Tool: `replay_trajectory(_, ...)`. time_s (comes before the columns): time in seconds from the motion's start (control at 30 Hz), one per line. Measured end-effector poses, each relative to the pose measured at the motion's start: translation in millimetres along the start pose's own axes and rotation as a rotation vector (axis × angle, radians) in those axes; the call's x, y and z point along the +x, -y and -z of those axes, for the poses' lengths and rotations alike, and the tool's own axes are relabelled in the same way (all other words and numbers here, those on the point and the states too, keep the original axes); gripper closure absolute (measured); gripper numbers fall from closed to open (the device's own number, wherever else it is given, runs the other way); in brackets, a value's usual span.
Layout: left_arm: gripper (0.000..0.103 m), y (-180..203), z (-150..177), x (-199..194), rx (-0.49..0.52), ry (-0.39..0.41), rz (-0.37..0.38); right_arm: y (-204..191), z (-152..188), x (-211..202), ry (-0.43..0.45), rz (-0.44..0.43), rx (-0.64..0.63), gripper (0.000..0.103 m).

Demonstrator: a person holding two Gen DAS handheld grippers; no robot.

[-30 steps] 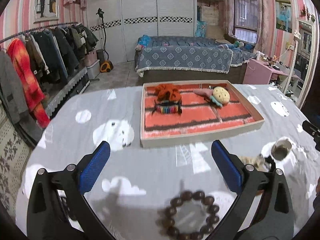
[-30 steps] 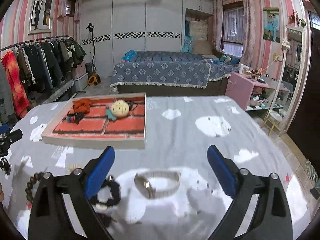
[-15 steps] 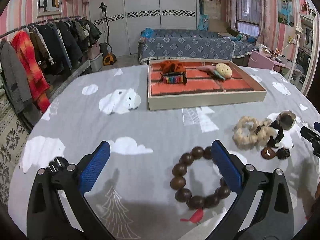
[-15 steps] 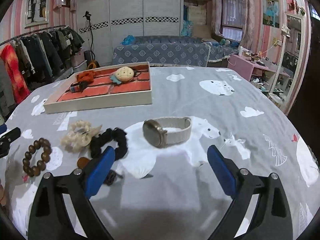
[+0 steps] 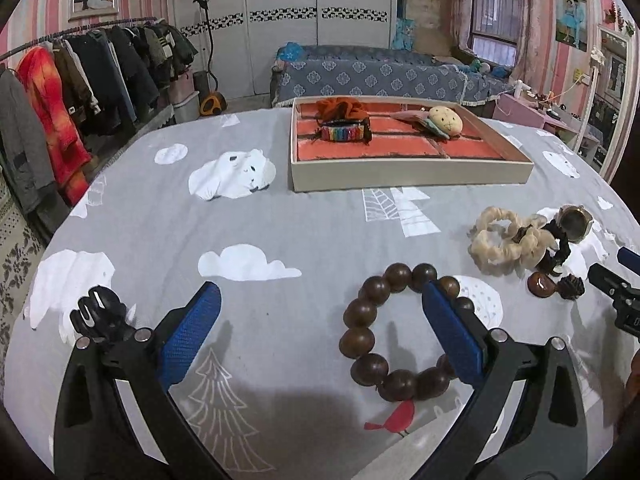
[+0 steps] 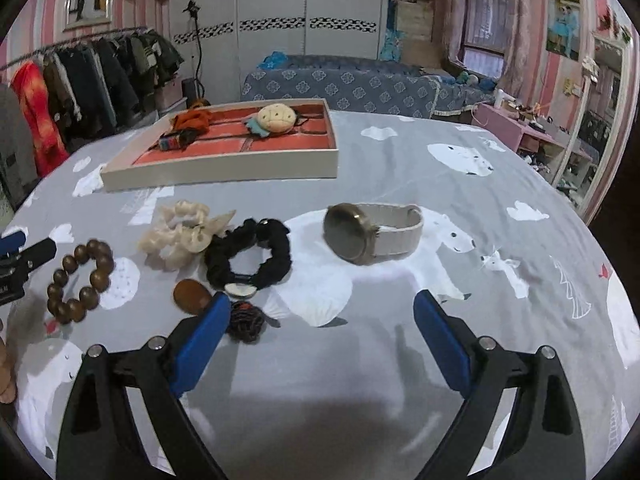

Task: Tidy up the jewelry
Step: 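Grasp the wooden bead bracelet with the left tool while the right tool grasps the black braided knot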

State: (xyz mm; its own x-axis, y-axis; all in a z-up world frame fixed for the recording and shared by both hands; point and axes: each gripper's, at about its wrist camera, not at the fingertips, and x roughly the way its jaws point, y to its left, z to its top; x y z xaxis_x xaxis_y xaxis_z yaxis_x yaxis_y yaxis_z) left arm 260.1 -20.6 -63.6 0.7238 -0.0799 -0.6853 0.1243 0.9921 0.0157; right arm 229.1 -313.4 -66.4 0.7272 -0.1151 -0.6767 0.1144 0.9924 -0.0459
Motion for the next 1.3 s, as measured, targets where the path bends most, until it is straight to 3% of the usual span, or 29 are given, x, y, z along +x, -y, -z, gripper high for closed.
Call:
replay_trajectory(0.2, 0.012, 2, 3, 6, 0.017, -0.021, 0.0, -4, 0, 6, -0.032, -0.008, -0.014, 0.017)
replay_trajectory(0.3, 0.018, 3, 4, 10, 0.023, -0.041, 0.002, -5, 0, 8, -0.044, -0.019, -0.009, 0.029)
replay_trajectory(0.8, 0.043, 6, 9, 26, 0.026, -0.13, 0.032, -18, 0, 14, -0.084, -0.066, 0.005, 0.038)
replay_trajectory(0.97, 0.046, 6, 11, 32, 0.019, -0.155, 0.035, -19, 2, 17, -0.106, -0.069, 0.006, 0.038)
replay_trajectory(1.3, 0.054, 10, 12, 32, 0.042, -0.16, 0.037, -25, 3, 24, -0.139, -0.087, -0.017, 0.054)
